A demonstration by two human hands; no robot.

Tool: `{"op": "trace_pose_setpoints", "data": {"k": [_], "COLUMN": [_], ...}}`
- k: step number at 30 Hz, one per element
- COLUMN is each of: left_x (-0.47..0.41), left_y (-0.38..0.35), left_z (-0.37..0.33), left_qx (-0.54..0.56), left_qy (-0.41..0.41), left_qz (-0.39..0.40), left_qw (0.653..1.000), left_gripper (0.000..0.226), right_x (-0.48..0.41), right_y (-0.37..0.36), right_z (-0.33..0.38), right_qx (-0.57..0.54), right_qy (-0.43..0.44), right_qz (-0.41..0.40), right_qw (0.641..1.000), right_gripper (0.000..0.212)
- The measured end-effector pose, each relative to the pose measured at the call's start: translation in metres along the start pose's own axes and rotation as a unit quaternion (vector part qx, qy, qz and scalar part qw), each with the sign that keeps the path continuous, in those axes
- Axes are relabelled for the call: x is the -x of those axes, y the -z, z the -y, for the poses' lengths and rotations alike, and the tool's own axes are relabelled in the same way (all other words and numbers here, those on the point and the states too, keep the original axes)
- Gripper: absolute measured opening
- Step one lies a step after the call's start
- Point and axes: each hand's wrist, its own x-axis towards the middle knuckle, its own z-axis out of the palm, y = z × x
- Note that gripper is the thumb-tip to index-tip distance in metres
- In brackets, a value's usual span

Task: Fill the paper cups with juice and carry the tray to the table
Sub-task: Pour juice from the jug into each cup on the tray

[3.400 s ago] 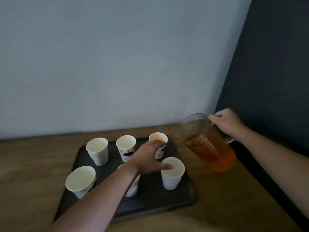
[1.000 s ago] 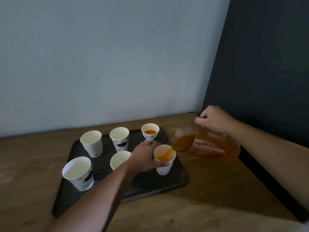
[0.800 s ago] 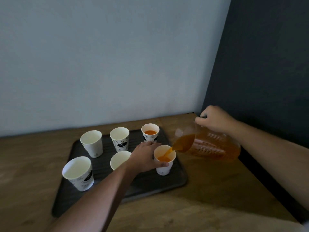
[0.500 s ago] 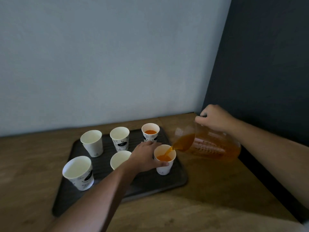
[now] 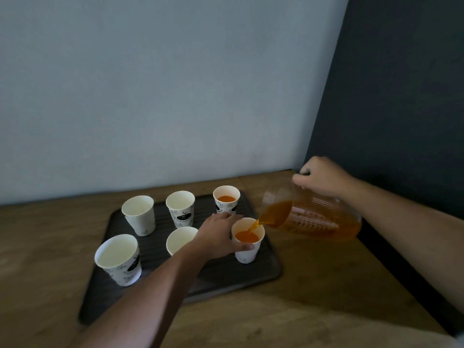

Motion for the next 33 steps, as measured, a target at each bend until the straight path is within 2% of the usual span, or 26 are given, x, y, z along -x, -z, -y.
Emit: {"op": "trace_pose_setpoints", "data": {"k": [12,18,26,33], "left_x": [-0.002,-0.002,0.001,0.018], "left_y": [0.000,-0.001,0.004,0.027], "left_z": [0.000,0.004,0.000,0.006], "left_qx": [0.000,-0.008,-0.026,-0.025], "left_qy": [-0.006,-0.016,-0.016,0.018], "left_qz": [0.000,-0.012,-0.017,-0.039], "left_qw": [1.000,1.000,0.999,0.999], "left_gripper": [0.086,0.087,0.089,0.096], "right_x": [0.003,0.007,0.009,0.000], "right_y": [0.001,-0.007,-0.006,0.019], "right_z": [0.003,-0.003,-0.010,0.016], "right_qx": [-0.023,-0.069,-0.111,-0.113], "right_qy": [-0.007,-0.029,-0.058,-0.012], "right_qz": [0.009,-0.023,-0.055,-0.078], "right_qw": [1.000,0.997,0.991,0.990], "right_gripper": [0.044,0.054,0.041,0.037]}}
